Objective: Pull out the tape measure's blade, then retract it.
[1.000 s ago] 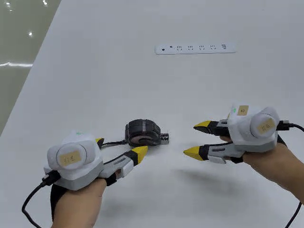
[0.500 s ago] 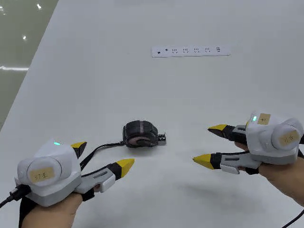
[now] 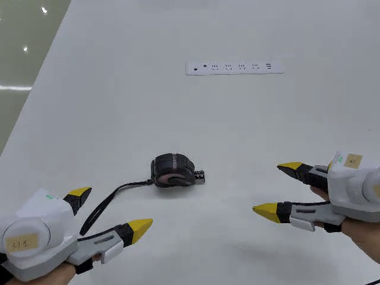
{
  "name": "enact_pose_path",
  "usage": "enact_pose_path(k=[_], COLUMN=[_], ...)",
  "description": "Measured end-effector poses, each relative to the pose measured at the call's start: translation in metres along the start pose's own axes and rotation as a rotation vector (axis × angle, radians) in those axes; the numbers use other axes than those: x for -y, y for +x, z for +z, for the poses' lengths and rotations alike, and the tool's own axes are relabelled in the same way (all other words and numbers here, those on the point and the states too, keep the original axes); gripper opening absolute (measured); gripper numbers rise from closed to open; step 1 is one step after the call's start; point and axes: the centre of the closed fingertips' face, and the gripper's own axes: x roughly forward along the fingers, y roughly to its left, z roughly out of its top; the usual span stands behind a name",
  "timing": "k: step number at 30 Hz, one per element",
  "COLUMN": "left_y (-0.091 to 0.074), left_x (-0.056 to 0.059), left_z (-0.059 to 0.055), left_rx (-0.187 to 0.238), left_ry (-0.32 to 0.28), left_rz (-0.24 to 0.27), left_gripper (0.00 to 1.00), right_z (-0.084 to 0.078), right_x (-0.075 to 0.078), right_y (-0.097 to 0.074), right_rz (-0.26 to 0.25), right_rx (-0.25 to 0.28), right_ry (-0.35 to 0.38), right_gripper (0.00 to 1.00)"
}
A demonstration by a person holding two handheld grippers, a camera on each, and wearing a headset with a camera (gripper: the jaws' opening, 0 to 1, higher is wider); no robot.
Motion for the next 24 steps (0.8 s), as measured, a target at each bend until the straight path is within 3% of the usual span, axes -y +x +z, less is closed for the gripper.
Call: enact_pose_path(k=[9,19,24], left_y=[-0.015,-0.026,-0.030], left_x=[-0.007,-0.016,-0.010], left_z=[0.001,-0.005,-0.010], left_rx=[0.012,0.010,0.000], left_ry=[0.024,0.034,0.037], left_rz=[0.000,-0.012,-0.044], left_gripper=[0.80,0.85,0.85], right_z=[-0.008,-0.021,-0.023], right_x=[0.001,-0.007,-0.011], right_y=[-0.015,-0.027,-0.032], right_rz=[-0.043,-0.051,-0.047], right_rx=[-0.018,-0.035,-0.042], right_ry=[0.001,0.019,0.020], right_gripper=[0.65,0.66,0.66])
